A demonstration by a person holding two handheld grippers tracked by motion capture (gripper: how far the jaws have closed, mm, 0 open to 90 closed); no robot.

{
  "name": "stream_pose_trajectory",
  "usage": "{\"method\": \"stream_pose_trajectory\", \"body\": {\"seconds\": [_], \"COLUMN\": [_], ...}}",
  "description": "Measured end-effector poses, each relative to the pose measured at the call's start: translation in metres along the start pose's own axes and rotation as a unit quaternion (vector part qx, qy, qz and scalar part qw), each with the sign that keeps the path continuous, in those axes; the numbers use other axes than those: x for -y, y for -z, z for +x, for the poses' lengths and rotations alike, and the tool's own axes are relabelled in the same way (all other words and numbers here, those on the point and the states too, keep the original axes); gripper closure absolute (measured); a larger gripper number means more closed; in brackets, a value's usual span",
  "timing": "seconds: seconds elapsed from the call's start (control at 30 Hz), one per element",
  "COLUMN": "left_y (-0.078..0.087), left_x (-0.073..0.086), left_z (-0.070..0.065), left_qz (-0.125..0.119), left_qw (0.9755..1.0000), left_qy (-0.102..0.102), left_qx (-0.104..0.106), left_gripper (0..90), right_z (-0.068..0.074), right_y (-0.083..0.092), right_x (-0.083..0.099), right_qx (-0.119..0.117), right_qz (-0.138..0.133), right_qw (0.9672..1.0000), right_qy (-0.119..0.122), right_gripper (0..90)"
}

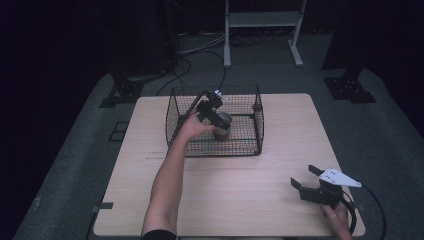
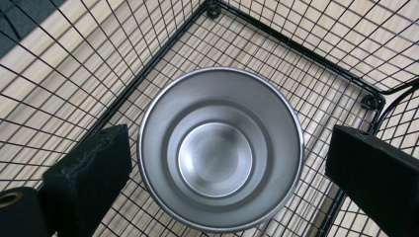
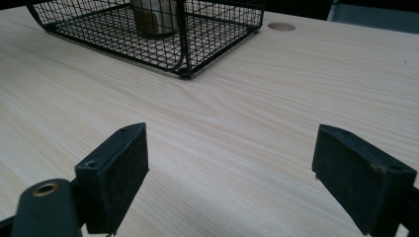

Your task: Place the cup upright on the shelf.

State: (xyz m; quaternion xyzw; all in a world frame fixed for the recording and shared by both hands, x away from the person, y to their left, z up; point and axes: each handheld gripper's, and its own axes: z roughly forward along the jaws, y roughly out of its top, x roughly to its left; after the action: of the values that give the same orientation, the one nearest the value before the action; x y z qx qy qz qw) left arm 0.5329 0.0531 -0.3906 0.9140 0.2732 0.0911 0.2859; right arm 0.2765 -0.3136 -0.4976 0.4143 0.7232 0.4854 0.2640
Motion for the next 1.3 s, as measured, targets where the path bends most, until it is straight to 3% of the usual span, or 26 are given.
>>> {"method": "stream_pose_trajectory", "body": {"seconds": [0.33, 0.57, 0.77, 1.3], "left_y": [0.019, 0.035, 0.044, 0.066], "left_x": [0.003, 0.005, 0.010, 0.030], "left_z": [-0.003, -0.010, -0.016, -0.028], "left_qz": [-0.020, -0.051, -0.068, -0.082], "left_qw": [0.9998, 0.9986, 0.9976, 0.9964], "left_qy": [-0.004, -0.008, -0.011, -0.021], "left_qx": [-0.007, -0.013, -0.007, -0.010], "left_gripper": [2.6, 2.6, 2.6, 2.7], "right_z": [0.000, 0.001, 0.001, 0.002], "right_y": [0.000, 0.000, 0.000, -0.001], "right_x": [0.000, 0.000, 0.000, 0.000], "right_qx": [0.004, 0.005, 0.006, 0.012], "right_qz": [0.002, 0.003, 0.003, 0.005], "right_qw": [1.0000, 1.0000, 1.0000, 0.9999], "right_qy": [0.001, 0.002, 0.003, 0.005], "right_gripper": [13.4, 13.4, 13.4, 13.4]}}
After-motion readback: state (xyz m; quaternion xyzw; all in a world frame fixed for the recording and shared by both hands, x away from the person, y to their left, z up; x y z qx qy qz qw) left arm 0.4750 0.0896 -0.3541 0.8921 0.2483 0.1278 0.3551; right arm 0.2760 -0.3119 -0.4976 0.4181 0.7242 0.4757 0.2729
